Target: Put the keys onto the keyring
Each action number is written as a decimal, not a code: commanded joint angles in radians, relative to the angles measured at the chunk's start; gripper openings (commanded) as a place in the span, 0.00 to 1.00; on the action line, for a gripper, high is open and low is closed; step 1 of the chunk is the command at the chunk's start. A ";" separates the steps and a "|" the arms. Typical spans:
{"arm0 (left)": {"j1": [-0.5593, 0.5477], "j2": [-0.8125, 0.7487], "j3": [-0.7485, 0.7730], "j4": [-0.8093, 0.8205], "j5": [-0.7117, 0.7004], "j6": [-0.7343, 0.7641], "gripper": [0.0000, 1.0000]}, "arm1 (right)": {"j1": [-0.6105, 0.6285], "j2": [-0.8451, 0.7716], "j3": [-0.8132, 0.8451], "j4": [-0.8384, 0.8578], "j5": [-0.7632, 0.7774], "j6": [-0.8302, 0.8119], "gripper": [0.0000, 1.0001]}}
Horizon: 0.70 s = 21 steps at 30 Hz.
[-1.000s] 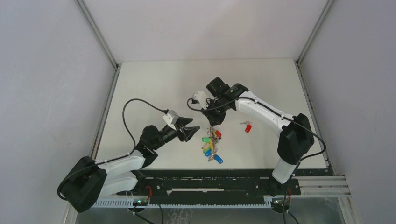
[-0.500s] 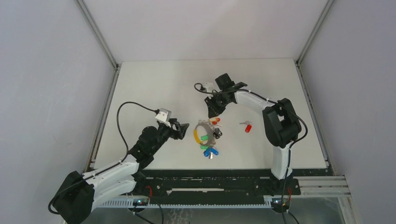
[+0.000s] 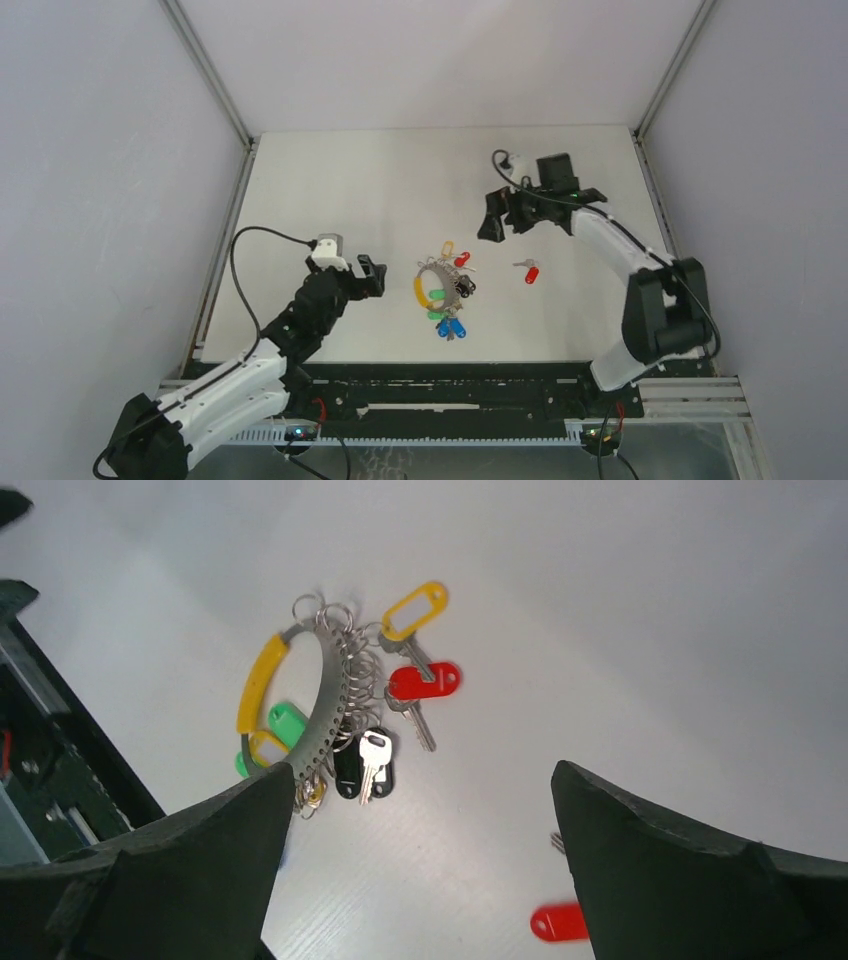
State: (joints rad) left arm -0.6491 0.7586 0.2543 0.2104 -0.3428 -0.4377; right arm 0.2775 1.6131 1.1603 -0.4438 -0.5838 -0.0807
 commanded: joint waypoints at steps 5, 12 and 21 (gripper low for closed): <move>0.006 -0.143 0.257 -0.394 -0.122 -0.115 1.00 | -0.120 -0.336 -0.075 -0.056 -0.016 0.145 1.00; 0.006 -0.229 0.449 -0.655 -0.128 -0.027 1.00 | -0.164 -0.659 -0.159 -0.152 0.214 0.181 1.00; 0.006 -0.367 0.548 -0.737 -0.193 0.110 1.00 | -0.164 -1.092 -0.355 -0.014 0.511 0.335 1.00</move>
State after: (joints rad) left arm -0.6476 0.4416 0.7521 -0.4805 -0.4877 -0.4110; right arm 0.1173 0.6407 0.8867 -0.5411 -0.1974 0.1848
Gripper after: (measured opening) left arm 0.996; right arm 0.997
